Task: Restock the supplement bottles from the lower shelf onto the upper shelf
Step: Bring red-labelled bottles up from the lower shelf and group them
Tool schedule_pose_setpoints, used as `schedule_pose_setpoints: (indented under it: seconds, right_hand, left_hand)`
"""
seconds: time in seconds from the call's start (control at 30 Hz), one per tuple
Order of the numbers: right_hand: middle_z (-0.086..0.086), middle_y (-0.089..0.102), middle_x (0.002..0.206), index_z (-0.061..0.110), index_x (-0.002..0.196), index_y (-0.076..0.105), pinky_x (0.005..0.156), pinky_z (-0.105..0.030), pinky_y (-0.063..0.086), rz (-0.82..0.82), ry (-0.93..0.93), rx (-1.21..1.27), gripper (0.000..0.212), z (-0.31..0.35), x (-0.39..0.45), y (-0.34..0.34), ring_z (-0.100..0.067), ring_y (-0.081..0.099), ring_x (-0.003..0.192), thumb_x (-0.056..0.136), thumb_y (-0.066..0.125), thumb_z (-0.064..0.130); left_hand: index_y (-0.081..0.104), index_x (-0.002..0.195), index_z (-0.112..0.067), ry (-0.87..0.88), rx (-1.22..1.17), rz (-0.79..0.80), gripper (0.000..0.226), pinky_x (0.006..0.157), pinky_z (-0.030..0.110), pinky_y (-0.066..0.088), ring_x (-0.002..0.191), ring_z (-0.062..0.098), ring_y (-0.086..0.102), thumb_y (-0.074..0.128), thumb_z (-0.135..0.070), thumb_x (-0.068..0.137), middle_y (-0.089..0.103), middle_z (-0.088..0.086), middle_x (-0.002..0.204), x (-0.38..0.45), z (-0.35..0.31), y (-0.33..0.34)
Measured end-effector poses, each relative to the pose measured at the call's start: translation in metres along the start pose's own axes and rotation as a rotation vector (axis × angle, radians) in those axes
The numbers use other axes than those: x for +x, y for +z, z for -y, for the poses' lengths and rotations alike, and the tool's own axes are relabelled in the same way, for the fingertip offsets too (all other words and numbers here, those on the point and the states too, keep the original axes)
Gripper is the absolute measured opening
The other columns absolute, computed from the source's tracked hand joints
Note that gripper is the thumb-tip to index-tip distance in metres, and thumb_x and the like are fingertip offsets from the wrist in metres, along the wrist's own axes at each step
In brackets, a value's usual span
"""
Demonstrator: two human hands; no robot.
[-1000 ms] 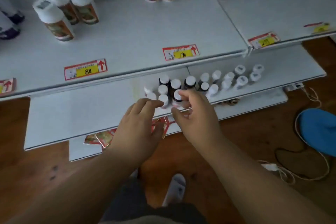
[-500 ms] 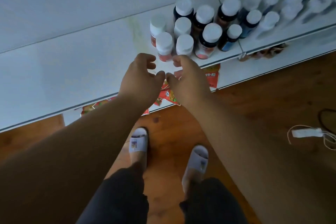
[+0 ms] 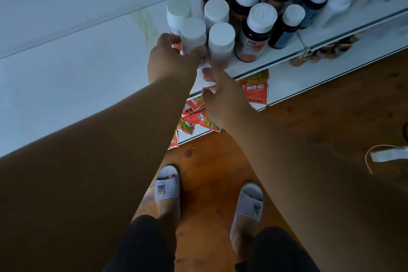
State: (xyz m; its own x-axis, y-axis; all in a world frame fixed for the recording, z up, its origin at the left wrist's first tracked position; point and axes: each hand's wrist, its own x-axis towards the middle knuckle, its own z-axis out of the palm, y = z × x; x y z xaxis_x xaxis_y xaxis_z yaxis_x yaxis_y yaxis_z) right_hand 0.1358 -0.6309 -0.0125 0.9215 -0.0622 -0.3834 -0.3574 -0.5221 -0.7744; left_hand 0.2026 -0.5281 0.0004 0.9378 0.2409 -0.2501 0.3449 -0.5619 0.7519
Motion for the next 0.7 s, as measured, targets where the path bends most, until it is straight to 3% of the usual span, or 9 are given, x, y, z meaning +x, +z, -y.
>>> schedule_pose_setpoints:
  seconds: [0.2,0.33,0.4,0.43,0.5,0.6,0.7]
  right_hand:
    - [0.003,0.052,0.142,0.021,0.14,0.047,0.094,-0.018,0.034,-0.022,0.031,0.077,0.041,-0.005,0.009,0.004,-0.014,0.049,0.129,0.101,0.051,0.01]
    - [0.001,0.055,0.139,0.018,0.14,0.048,0.1,-0.022,0.038,-0.065,0.021,0.105,0.041,-0.009,0.012,0.009,-0.015,0.052,0.126,0.1,0.051,0.009]
    - [0.001,0.055,0.138,0.017,0.141,0.047,0.101,-0.024,0.04,-0.068,0.042,0.137,0.042,-0.006,0.005,0.009,-0.014,0.054,0.124,0.1,0.052,0.01]
    - [0.001,0.055,0.137,0.017,0.142,0.046,0.098,-0.024,0.041,-0.072,0.052,0.15,0.042,-0.002,-0.001,0.008,-0.012,0.055,0.12,0.1,0.053,0.013]
    - [0.003,0.055,0.136,0.019,0.142,0.045,0.096,-0.026,0.041,-0.091,0.047,0.151,0.043,0.013,-0.018,0.001,-0.007,0.054,0.108,0.1,0.055,0.021]
    - [0.004,0.058,0.134,0.023,0.142,0.045,0.097,-0.032,0.047,-0.068,0.051,0.243,0.046,0.046,-0.057,-0.016,-0.007,0.058,0.104,0.098,0.056,0.031]
    - [0.005,0.062,0.125,0.027,0.133,0.052,0.095,-0.044,0.053,-0.009,0.056,0.388,0.053,0.087,-0.114,-0.043,-0.012,0.064,0.108,0.084,0.061,0.044]
  left_hand:
    - [0.055,0.121,-0.028,0.068,0.02,0.023,0.049,0.071,0.029,0.05,0.086,0.013,0.062,0.074,-0.044,0.079,0.06,-0.016,0.09,0.012,0.006,0.006]
    - [0.057,0.112,-0.026,0.103,0.009,-0.017,0.039,0.073,0.034,0.055,0.087,0.013,0.065,0.071,-0.043,0.08,0.063,-0.016,0.097,0.012,0.01,0.005]
    - [0.057,0.109,-0.025,0.111,0.001,-0.033,0.035,0.073,0.028,0.054,0.082,0.004,0.063,0.067,-0.046,0.083,0.063,-0.017,0.096,0.001,0.014,-0.004]
    - [0.057,0.107,-0.025,0.117,0.003,-0.023,0.031,0.069,0.018,0.049,0.078,-0.001,0.06,0.065,-0.047,0.086,0.063,-0.017,0.092,-0.007,0.015,-0.013]
    - [0.058,0.104,-0.024,0.122,0.0,0.045,0.028,0.065,0.011,0.045,0.076,-0.002,0.06,0.06,-0.048,0.09,0.063,-0.015,0.086,-0.028,0.012,-0.035]
    - [0.064,0.105,-0.022,0.048,-0.096,0.174,0.041,0.081,0.041,0.058,0.086,0.013,0.07,0.055,-0.056,0.085,0.072,-0.005,0.093,-0.067,-0.004,-0.079]
    - [0.065,0.106,-0.019,-0.058,-0.32,0.232,0.045,0.087,0.05,0.057,0.092,0.019,0.073,0.056,-0.056,0.082,0.075,0.003,0.098,-0.116,-0.038,-0.124]
